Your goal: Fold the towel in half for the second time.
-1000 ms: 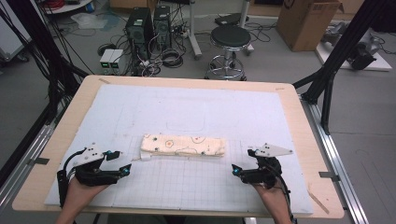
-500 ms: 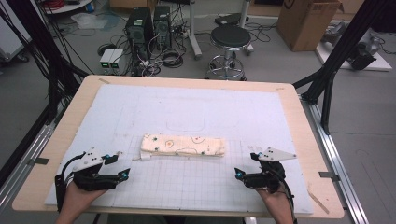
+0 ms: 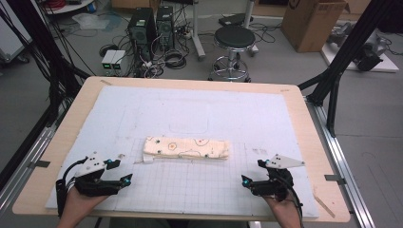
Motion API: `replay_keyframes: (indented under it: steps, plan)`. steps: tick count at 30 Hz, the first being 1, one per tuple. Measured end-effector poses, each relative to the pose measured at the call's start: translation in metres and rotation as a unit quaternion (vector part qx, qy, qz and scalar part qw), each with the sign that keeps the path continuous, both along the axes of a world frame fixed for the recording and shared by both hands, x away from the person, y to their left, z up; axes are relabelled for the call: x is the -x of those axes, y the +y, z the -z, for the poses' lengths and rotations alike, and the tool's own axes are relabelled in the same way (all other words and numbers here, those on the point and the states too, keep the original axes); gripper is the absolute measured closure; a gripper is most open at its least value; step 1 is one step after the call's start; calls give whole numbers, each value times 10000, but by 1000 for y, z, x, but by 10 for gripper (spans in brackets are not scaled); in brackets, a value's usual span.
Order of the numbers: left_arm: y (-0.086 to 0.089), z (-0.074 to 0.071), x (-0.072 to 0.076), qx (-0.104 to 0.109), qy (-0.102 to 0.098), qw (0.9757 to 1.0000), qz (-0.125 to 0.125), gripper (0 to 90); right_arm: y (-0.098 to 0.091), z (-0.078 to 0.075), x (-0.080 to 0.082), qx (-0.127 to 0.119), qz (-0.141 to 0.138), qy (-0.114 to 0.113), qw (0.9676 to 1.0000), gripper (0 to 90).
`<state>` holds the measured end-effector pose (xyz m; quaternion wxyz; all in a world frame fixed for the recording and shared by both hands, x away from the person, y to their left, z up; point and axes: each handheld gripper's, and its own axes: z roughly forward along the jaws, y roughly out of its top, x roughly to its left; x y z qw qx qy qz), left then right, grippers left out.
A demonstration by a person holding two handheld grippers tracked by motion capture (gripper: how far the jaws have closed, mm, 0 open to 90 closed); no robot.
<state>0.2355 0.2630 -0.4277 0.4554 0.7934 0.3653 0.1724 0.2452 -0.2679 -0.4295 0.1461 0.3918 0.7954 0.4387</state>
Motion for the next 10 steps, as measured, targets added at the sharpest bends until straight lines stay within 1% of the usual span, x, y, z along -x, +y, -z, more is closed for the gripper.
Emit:
replay_keyframes:
  steps: [2,3,10]
  plan:
    - [1,0,0,12,10,10000,10,288,1,0,0,-21,5,25,10000,125]
    - [0,0,-1,14,13,10000,13,288,1,0,0,-24,-14,-16,10000,124]
    - [-1,2,-2,6,24,10000,64,288,2,-1,-1,-33,68,-67,9999,124]
